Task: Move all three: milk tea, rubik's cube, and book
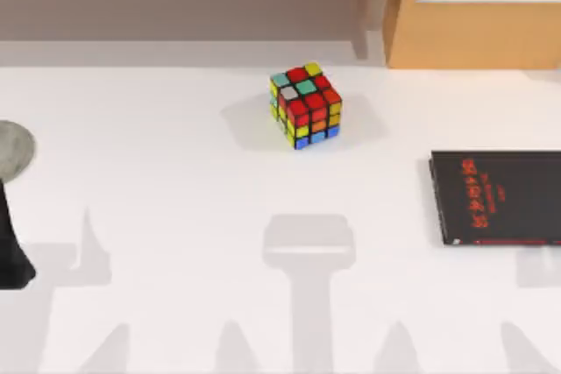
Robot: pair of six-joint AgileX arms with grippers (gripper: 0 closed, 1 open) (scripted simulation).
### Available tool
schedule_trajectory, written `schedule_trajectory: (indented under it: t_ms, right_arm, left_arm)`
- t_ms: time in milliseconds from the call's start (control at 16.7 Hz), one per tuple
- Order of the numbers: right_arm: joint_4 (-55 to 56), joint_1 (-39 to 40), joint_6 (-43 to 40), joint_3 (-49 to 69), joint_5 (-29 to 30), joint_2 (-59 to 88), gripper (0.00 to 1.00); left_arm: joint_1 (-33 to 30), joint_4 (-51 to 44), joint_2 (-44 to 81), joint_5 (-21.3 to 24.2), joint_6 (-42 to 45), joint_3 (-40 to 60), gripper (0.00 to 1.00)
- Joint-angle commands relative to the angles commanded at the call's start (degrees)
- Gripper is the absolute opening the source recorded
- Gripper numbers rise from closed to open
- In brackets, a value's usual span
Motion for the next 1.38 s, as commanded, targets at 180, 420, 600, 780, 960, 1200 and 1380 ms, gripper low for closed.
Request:
schedule_trajectory:
  t_ms: [180, 420, 600, 780, 960, 1200, 1380]
  right_arm:
    - [0.0, 0.0, 0.0, 0.0, 0.0, 0.0, 1.00]
    - [0.0, 0.0, 0.0, 0.0, 0.0, 0.0, 1.00]
    - [0.0, 0.0, 0.0, 0.0, 0.0, 0.0, 1.00]
    - [0.0, 0.0, 0.0, 0.0, 0.0, 0.0, 1.00]
    - [0.0, 0.0, 0.0, 0.0, 0.0, 0.0, 1.00]
    - [0.0, 0.0, 0.0, 0.0, 0.0, 0.0, 1.00]
    - [0.0, 0.0, 0.0, 0.0, 0.0, 0.0, 1.00]
  left_arm:
    - [0.1, 0.3, 0.6, 0.2, 0.0, 0.4, 1.00]
    - [1.9, 4.9, 9.1, 2.1, 0.0, 6.1, 1.00]
    - [4.1, 10.8, 21.6, 4.7, 0.0, 13.5, 1.00]
    - [6.8, 17.9, 37.7, 7.9, 0.1, 22.4, 1.00]
    - [9.7, 25.5, 55.5, 11.2, 0.1, 32.0, 1.00]
    - [13.4, 35.1, 78.6, 15.4, 0.2, 44.0, 1.00]
    - [15.7, 41.1, 93.0, 18.0, 0.2, 51.6, 1.00]
